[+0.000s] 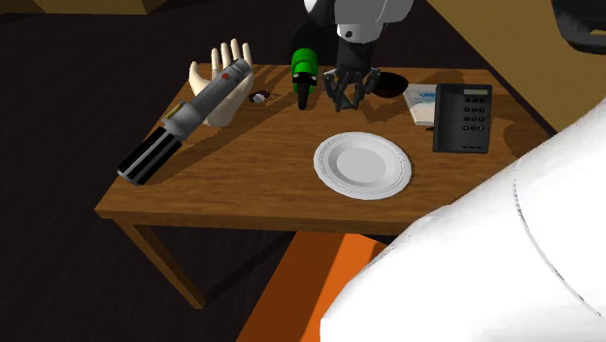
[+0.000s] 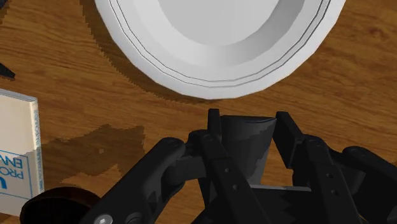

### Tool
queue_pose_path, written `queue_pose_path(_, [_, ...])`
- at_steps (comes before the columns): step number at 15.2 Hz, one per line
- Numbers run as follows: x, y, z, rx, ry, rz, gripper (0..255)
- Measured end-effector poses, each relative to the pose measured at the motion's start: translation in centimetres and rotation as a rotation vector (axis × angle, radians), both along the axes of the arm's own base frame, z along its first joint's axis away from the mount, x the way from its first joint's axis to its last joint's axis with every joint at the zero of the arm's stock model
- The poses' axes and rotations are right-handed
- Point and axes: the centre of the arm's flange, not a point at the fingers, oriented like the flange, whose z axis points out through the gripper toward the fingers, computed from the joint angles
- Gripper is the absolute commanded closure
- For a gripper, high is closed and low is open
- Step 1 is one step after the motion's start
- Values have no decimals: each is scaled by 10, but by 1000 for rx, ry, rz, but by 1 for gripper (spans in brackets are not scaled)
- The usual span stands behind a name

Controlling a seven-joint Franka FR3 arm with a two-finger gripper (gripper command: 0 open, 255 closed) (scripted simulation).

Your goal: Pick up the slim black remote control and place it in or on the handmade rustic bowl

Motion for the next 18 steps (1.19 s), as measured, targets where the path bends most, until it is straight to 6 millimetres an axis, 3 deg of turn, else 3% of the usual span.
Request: queue_pose_path(18, [-72,-224,-5,-2,2,-1,255])
